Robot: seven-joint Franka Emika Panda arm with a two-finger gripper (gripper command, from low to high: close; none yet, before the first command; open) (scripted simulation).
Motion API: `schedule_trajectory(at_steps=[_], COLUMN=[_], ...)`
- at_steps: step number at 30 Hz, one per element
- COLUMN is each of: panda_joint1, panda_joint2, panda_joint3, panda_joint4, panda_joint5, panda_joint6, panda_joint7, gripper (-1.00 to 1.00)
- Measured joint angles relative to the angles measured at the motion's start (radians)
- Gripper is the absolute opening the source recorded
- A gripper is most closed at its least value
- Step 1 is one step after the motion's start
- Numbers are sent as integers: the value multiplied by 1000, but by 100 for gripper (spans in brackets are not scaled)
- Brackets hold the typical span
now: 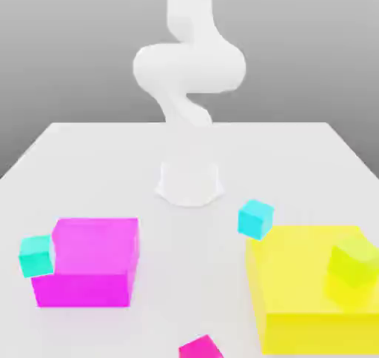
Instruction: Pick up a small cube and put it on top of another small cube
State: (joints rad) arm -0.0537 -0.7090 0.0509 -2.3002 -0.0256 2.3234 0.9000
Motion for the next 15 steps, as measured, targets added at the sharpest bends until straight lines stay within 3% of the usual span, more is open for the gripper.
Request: schedule_trajectory(at_steps=[8,15], panda_joint1=[-146,-213], panda_joint2=[296,552], panda_joint3=[146,214], panda_joint4=[-1,0], panda_joint5=[-110,-222], panda_joint6=[76,138], panda_joint7=[344,651], gripper=[0,0])
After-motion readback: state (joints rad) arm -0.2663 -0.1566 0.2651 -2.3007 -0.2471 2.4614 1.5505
